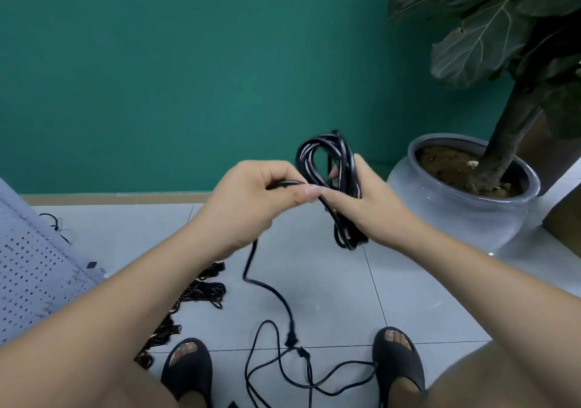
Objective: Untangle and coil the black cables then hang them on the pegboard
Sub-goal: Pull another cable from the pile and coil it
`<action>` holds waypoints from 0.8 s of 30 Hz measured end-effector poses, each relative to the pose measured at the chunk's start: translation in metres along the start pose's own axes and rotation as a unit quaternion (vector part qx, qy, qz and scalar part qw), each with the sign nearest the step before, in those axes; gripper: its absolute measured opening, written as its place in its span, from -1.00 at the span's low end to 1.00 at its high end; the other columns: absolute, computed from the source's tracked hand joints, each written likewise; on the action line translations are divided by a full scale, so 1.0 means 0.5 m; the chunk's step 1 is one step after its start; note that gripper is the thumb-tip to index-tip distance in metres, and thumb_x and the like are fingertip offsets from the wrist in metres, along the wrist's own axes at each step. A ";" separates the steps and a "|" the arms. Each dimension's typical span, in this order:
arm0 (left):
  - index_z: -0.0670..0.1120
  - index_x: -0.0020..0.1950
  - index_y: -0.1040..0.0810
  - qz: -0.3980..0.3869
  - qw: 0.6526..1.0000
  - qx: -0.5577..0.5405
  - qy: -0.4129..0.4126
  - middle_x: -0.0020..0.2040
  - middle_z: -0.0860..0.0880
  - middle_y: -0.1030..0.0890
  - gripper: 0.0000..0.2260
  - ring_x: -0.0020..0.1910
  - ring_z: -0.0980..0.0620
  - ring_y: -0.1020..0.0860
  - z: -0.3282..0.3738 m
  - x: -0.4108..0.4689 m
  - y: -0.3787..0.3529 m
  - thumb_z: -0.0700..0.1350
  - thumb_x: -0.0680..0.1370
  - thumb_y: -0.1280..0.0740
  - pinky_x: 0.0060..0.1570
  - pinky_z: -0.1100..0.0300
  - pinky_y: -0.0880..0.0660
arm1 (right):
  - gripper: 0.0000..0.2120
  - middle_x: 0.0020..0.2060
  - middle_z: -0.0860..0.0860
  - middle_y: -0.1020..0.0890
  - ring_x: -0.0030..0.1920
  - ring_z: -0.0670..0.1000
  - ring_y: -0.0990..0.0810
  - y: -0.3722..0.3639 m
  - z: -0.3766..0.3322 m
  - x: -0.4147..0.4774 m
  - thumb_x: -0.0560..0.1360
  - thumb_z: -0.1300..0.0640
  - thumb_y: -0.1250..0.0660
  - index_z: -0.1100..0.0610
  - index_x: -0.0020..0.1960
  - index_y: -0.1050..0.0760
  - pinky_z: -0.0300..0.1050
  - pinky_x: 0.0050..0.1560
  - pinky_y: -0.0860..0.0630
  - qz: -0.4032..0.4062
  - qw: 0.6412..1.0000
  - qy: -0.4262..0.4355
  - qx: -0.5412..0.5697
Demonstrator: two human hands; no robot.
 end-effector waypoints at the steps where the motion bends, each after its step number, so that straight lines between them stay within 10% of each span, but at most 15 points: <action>1: -0.06 -0.12 -0.72 0.013 1.000 -0.006 -0.002 -0.46 0.14 -0.44 -0.86 -0.50 0.10 -0.23 0.001 0.003 0.011 -0.02 0.56 -0.55 -0.46 0.26 -0.20 | -0.43 -0.05 0.00 -0.69 -0.01 0.05 -0.69 -0.015 -0.001 -0.007 0.48 -0.46 -0.43 -0.02 0.16 -0.44 0.31 0.15 -0.62 -0.022 1.000 0.001 0.017; 5: -0.24 -0.11 -0.66 0.052 0.998 0.026 -0.034 -0.55 0.19 -0.41 -0.81 -0.54 0.20 -0.34 0.020 0.007 0.045 -0.16 0.52 -0.59 -0.43 0.47 -0.25 | -0.23 0.00 0.06 -0.69 -0.03 0.11 -0.72 -0.061 -0.025 -0.031 0.47 -0.57 -0.32 0.04 0.34 -0.45 0.38 0.17 -0.62 -0.094 0.991 0.016 0.096; 10: -0.09 -0.27 -0.60 0.068 0.994 0.074 -0.053 -0.47 0.15 -0.47 -0.67 -0.42 0.12 -0.33 0.021 0.013 0.070 0.02 0.34 -0.71 -0.36 0.23 -0.28 | -0.24 0.19 0.05 -0.65 0.22 0.10 -0.65 -0.094 -0.042 -0.047 0.33 -0.31 -0.62 -0.09 0.40 -0.42 0.27 0.32 -0.57 -0.180 0.984 0.011 0.014; 17: -0.15 -0.20 -0.56 0.017 0.998 0.054 -0.027 -0.37 -0.03 -0.40 -0.63 -0.33 0.00 -0.28 -0.021 0.043 0.075 0.00 0.37 -0.70 -0.27 0.13 -0.25 | -0.67 -0.17 -0.09 -0.49 -0.21 -0.06 -0.47 -0.120 -0.051 -0.074 0.46 0.23 -0.50 0.04 0.06 -0.40 0.06 -0.15 -0.47 -0.305 0.952 0.024 -0.035; 24: -0.09 -0.13 -0.60 0.063 0.996 -0.055 -0.026 -0.26 -0.20 -0.32 -0.68 -0.31 -0.05 -0.21 -0.049 0.072 0.090 0.11 0.68 -0.40 -0.30 0.07 -0.18 | -0.69 -0.12 0.22 -0.58 -0.21 0.05 -0.49 -0.071 -0.092 -0.061 0.39 0.17 -0.49 0.02 0.03 -0.43 0.30 -0.17 -0.51 -0.117 0.984 0.043 0.124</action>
Point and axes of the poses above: each hand's wrist, its own x-axis towards the middle knuckle, its own y-axis out of the back of the hand, z = x × y, the point moved 8 cm from there along x, towards the middle knuckle
